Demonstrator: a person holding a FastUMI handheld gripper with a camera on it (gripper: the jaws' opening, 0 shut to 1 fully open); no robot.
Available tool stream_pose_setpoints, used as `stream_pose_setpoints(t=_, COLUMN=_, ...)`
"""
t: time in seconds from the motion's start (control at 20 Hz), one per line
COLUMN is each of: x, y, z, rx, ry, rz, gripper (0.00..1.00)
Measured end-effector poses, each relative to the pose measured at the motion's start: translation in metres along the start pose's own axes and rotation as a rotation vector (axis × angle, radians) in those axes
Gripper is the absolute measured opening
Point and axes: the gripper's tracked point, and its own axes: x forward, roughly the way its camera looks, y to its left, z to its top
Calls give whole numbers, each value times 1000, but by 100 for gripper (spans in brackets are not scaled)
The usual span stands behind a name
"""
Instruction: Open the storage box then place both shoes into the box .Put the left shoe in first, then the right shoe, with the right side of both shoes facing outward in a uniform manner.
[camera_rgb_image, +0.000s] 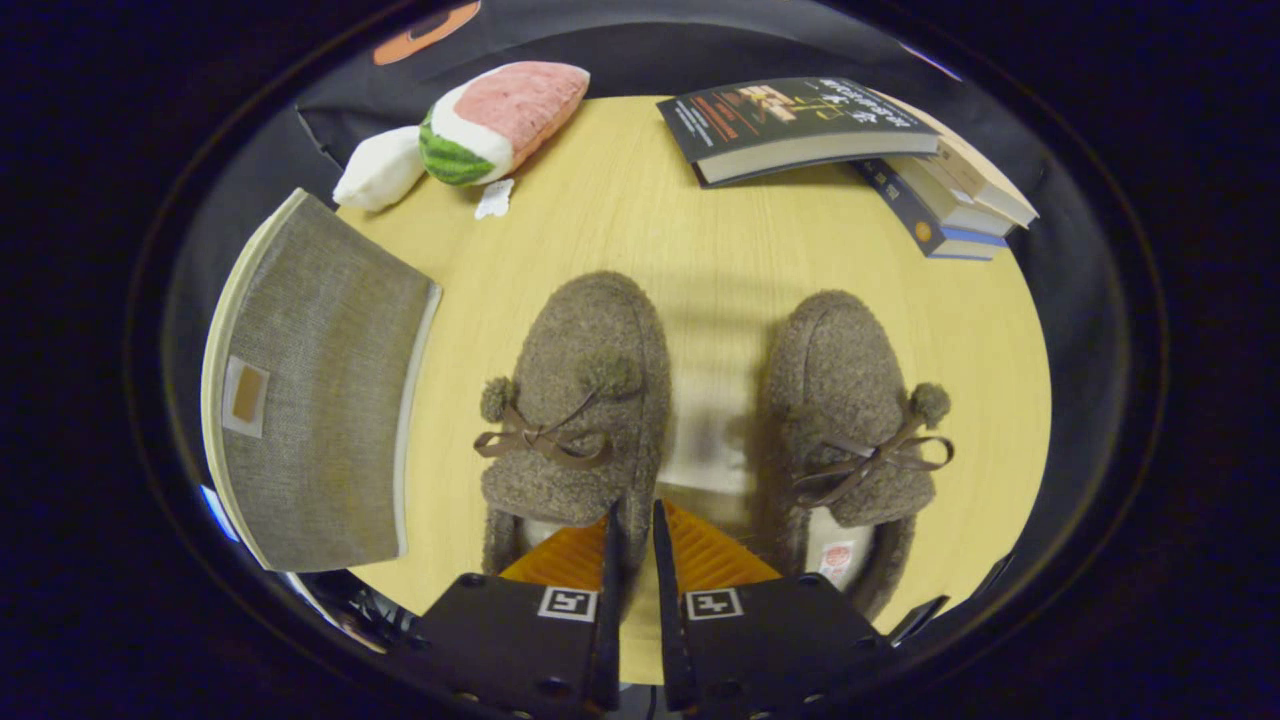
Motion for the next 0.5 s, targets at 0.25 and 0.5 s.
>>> stream_pose_setpoints(t=0.25, x=-5, y=3, z=0, rx=56, ry=19, rz=53, gripper=1)
stream_pose_setpoints(t=0.5, x=-27, y=5, z=1, rx=163, ry=26, rz=133, gripper=1)
